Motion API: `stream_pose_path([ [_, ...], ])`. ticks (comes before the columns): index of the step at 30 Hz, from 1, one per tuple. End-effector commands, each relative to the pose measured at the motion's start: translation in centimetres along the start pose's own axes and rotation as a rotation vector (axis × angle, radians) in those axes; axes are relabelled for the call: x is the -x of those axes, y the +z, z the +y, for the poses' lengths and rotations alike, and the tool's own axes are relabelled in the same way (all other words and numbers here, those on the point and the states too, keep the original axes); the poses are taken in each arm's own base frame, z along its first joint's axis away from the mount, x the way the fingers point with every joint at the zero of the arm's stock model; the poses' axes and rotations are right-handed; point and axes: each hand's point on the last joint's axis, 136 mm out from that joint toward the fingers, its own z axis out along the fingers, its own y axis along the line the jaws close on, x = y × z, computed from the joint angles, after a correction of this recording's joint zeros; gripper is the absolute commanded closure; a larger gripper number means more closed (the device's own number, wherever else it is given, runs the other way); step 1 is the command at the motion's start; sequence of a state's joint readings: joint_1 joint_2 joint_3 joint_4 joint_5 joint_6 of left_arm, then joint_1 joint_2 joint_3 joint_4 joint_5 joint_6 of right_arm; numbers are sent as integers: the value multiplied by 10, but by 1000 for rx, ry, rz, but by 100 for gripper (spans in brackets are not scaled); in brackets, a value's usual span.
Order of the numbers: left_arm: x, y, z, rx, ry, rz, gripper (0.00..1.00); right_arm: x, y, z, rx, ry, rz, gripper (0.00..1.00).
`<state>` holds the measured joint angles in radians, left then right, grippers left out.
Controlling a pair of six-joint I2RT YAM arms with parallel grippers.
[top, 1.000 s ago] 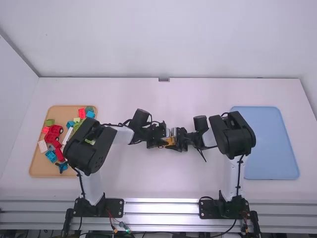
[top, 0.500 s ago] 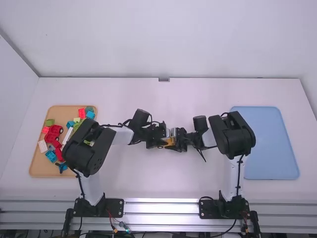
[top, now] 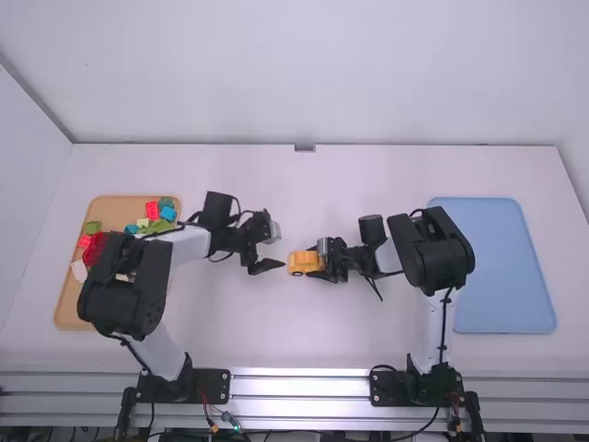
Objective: Assemble lego blocks to make yellow taxi
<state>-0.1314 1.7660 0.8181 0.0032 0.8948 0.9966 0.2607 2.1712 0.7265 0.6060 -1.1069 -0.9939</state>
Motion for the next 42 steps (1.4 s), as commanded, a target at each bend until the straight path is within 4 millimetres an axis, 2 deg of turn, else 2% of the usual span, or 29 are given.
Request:
stream_pose_path([
  [1, 18, -31, 5, -8, -13, -167, 1, -4, 1, -1, 0, 30, 9, 51],
  [3, 12, -50, 17, 32, -67, -204, 1, 0, -1, -10, -19, 90, 7, 54],
  [6, -6, -66, 37, 119, -186, -164, 1, 18, -17, -28, -73, 162, -10, 54],
  [7, -7, -66, 38, 125, -193, -159, 1, 19, -19, -29, -77, 163, -12, 54],
  [9, -26, -70, 57, 224, -296, -70, 1, 31, -43, -49, -172, 195, -6, 54],
  [12, -44, -72, 75, 347, -413, 27, 1, 29, -82, -74, -335, 244, 69, 54],
  [14, -54, -76, 89, 443, -505, 71, 1, 22, -117, -86, -463, 300, 144, 55],
  [15, -56, -77, 92, 465, -526, 77, 1, 21, -124, -88, -485, 310, 157, 54],
  [18, -71, -94, 116, 659, -689, 107, 1, 4, -196, -94, -700, 424, 281, 57],
  [19, -73, -96, 118, 678, -707, 109, 1, 2, -203, -94, -723, 433, 292, 58],
  [20, -78, -102, 124, 737, -755, 112, 1, -5, -226, -94, -795, 475, 323, 58],
  [22, -86, -114, 133, 844, -836, 108, 1, -24, -277, -90, -980, 597, 375, 59],
  [23, -88, -115, 134, 859, -845, 107, 1, -29, -288, -88, -1017, 621, 384, 59],
  [25, -87, -118, 137, 875, -847, 90, 1, -53, -334, -78, -1191, 759, 422, 59],
  [27, -85, -115, 136, 867, -840, 86, 1, -66, -358, -69, -1283, 844, 436, 59],
  [29, -84, -115, 137, 868, -837, 85, 1, -86, -390, -53, -1411, 976, 446, 59],
  [30, -84, -115, 137, 868, -837, 85, 1, -86, -390, -53, -1411, 976, 446, 59],
  [31, -83, -115, 138, 872, -837, 77, 1, -99, -407, -41, -1478, 1040, 462, 59],
  [34, -80, -114, 138, 877, -876, 53, 1, -116, -419, -28, -1535, 1134, 453, 53],
  [35, -78, -112, 139, 878, -880, 46, 1, -120, -422, -24, -1545, 1160, 444, 43],
  [38, -71, -110, 143, 899, -861, 33, 1, -129, -427, -15, -1566, 1219, 429, 30],
  [40, -68, -112, 146, 963, -834, 56, 1, -130, -428, -13, -1572, 1237, 418, 2],
  [42, -62, -113, 147, 1025, -806, 88, 1, -129, -427, -14, -1571, 1240, 415, 2],
])
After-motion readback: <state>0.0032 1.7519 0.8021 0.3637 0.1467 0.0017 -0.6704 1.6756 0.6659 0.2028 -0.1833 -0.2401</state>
